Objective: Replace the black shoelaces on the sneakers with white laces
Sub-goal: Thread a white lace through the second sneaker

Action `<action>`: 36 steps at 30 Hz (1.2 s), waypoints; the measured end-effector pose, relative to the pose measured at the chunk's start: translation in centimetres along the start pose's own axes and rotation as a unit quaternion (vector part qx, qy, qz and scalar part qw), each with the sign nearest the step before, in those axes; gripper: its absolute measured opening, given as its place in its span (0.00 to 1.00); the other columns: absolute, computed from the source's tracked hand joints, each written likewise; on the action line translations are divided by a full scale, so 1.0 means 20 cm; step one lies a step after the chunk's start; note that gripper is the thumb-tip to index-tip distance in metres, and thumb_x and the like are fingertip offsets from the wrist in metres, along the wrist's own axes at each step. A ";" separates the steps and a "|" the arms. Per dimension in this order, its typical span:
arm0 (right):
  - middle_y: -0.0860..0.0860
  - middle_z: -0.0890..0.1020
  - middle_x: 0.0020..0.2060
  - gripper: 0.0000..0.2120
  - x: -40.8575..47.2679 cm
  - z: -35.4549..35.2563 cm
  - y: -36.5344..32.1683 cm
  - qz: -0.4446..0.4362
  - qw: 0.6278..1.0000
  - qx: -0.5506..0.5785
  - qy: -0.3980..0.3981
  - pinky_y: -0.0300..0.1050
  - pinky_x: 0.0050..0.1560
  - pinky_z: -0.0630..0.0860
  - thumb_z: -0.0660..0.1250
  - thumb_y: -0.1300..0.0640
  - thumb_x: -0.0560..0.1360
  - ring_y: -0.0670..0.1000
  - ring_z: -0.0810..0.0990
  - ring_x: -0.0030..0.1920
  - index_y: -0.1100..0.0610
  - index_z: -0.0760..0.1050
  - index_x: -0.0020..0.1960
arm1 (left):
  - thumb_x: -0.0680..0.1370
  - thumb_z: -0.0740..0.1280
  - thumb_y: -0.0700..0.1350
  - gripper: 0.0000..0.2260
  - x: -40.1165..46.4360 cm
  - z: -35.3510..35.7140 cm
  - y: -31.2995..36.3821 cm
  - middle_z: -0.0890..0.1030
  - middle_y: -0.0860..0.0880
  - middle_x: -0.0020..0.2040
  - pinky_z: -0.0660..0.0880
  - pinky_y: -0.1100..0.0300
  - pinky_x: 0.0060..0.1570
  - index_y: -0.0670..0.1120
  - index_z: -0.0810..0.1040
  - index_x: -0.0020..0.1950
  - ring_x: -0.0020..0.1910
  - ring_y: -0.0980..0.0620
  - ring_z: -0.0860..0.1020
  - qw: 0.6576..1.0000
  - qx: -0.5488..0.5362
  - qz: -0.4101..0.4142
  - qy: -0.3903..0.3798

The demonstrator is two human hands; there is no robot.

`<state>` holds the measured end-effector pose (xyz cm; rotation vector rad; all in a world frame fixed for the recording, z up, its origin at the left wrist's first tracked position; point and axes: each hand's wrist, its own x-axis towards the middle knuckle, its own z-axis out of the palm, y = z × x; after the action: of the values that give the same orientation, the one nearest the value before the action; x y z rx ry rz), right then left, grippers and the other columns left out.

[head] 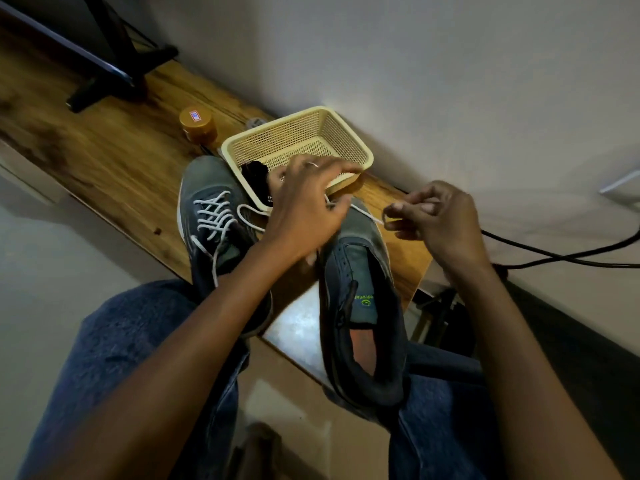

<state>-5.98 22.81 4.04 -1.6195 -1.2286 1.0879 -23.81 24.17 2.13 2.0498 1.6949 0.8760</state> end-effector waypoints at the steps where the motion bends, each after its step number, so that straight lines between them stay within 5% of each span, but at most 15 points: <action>1: 0.56 0.84 0.36 0.05 -0.01 0.02 -0.01 0.001 1.000 -0.014 -0.024 0.38 0.29 0.78 0.69 0.65 0.75 0.48 0.83 0.30 0.60 0.73 0.42 | 0.74 0.71 0.49 0.18 -0.01 0.02 0.03 0.77 0.59 0.62 0.51 0.63 0.56 0.59 0.76 0.63 0.65 0.56 0.67 0.998 -0.037 0.039 -0.035; 7: 0.54 0.83 0.31 0.07 -0.03 0.04 -0.01 -0.022 0.997 -0.067 -0.040 0.32 0.26 0.70 0.73 0.59 0.72 0.42 0.79 0.27 0.60 0.79 0.39 | 0.71 0.73 0.52 0.14 -0.06 0.08 0.06 0.84 0.56 0.51 0.60 0.58 0.59 0.54 0.82 0.56 0.48 0.65 0.74 0.988 -0.128 0.081 -0.010; 12: 0.51 0.84 0.31 0.08 -0.04 0.02 -0.01 0.058 0.995 -0.006 -0.080 0.35 0.30 0.72 0.73 0.54 0.71 0.46 0.80 0.32 0.56 0.80 0.36 | 0.71 0.73 0.52 0.13 -0.04 0.07 0.05 0.85 0.55 0.45 0.58 0.60 0.62 0.53 0.83 0.55 0.49 0.60 0.78 0.991 -0.087 0.096 -0.019; 16: 0.52 0.86 0.39 0.09 -0.05 -0.03 -0.02 0.110 0.983 0.039 -0.139 0.34 0.33 0.73 0.67 0.52 0.76 0.45 0.81 0.34 0.56 0.82 0.44 | 0.73 0.71 0.51 0.07 -0.04 0.09 0.02 0.85 0.55 0.44 0.58 0.58 0.65 0.53 0.85 0.49 0.45 0.57 0.81 0.994 -0.059 0.087 0.007; 20: 0.52 0.85 0.38 0.11 -0.05 -0.03 0.03 0.048 0.985 -0.139 -0.093 0.39 0.33 0.77 0.68 0.50 0.76 0.47 0.82 0.34 0.58 0.81 0.45 | 0.72 0.73 0.52 0.03 -0.04 0.08 0.00 0.84 0.58 0.38 0.71 0.45 0.59 0.54 0.84 0.43 0.40 0.58 0.81 0.994 -0.106 0.008 -0.013; 23: 0.51 0.84 0.37 0.13 -0.06 0.02 0.06 0.062 0.959 -0.239 -0.139 0.43 0.38 0.79 0.75 0.49 0.69 0.48 0.83 0.37 0.59 0.81 0.44 | 0.74 0.71 0.53 0.04 -0.05 0.09 0.02 0.84 0.57 0.42 0.64 0.54 0.56 0.55 0.83 0.45 0.47 0.57 0.80 0.997 -0.036 -0.036 -0.058; 26: 0.51 0.83 0.37 0.07 -0.05 0.04 0.09 0.090 0.949 -0.270 -0.132 0.36 0.33 0.76 0.76 0.58 0.69 0.45 0.81 0.35 0.59 0.82 0.45 | 0.77 0.68 0.53 0.06 -0.08 0.13 0.04 0.84 0.56 0.50 0.58 0.56 0.52 0.56 0.83 0.50 0.55 0.55 0.77 0.992 0.033 -0.044 -0.110; 32: 0.51 0.81 0.33 0.03 -0.05 0.01 0.13 0.109 0.970 -0.175 -0.125 0.30 0.25 0.71 0.70 0.67 0.73 0.37 0.75 0.23 0.61 0.81 0.42 | 0.76 0.69 0.50 0.05 -0.11 0.17 0.04 0.85 0.54 0.48 0.69 0.51 0.57 0.55 0.84 0.49 0.54 0.51 0.78 0.993 0.023 -0.039 -0.108; 36: 0.58 0.84 0.39 0.09 -0.05 0.01 0.15 0.131 0.979 -0.108 -0.113 0.33 0.28 0.74 0.68 0.70 0.72 0.41 0.77 0.27 0.60 0.80 0.36 | 0.74 0.71 0.53 0.04 -0.13 0.19 0.06 0.84 0.56 0.45 0.59 0.52 0.59 0.57 0.84 0.47 0.55 0.55 0.76 0.994 0.075 -0.038 -0.065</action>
<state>-5.45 21.31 1.27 -1.9046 -1.3446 1.3716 -20.74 21.86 -0.69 2.0717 1.8017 0.5951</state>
